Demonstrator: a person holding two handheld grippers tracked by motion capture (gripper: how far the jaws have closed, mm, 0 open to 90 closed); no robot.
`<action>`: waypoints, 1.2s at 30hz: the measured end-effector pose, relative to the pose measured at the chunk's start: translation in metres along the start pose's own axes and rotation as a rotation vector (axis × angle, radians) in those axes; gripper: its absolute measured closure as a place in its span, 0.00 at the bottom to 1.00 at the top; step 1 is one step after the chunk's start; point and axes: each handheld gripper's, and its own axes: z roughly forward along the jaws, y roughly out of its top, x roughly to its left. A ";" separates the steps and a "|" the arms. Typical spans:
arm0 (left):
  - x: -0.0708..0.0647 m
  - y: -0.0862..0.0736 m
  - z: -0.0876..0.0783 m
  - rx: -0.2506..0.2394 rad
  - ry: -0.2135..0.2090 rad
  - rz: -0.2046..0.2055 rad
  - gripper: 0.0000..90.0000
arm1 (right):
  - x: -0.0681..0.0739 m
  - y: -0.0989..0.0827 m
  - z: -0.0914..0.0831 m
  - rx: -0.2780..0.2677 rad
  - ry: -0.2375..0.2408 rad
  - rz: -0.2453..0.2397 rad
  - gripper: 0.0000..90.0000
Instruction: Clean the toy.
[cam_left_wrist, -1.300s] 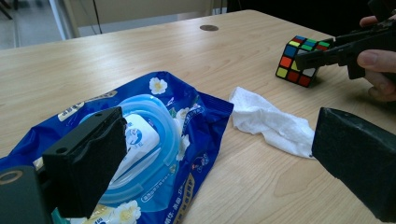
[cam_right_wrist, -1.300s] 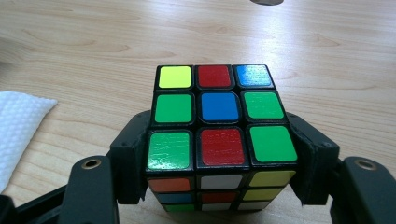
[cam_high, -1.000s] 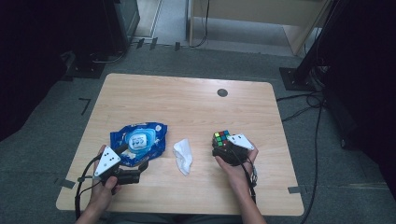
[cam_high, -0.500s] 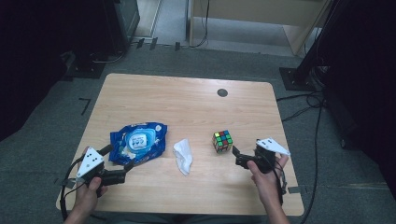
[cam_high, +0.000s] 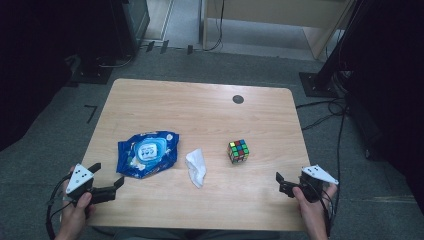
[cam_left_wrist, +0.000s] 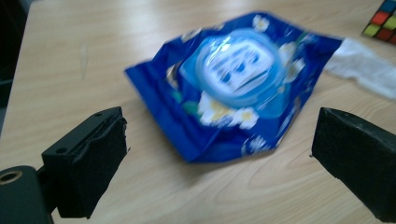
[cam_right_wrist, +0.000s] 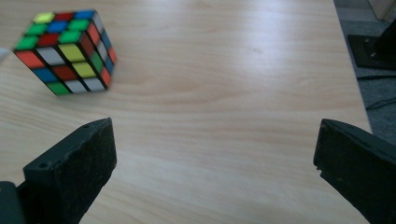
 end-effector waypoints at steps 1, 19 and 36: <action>0.003 -0.004 0.001 0.013 0.010 -0.009 0.04 | -0.003 -0.003 0.000 0.005 0.000 0.000 0.00; 0.009 -0.019 0.021 0.248 0.128 0.033 0.07 | -0.029 -0.038 0.002 0.140 -0.015 -0.004 0.00; 0.012 -0.018 0.024 0.266 0.084 0.000 0.06 | -0.023 -0.038 0.005 0.169 -0.038 -0.050 0.00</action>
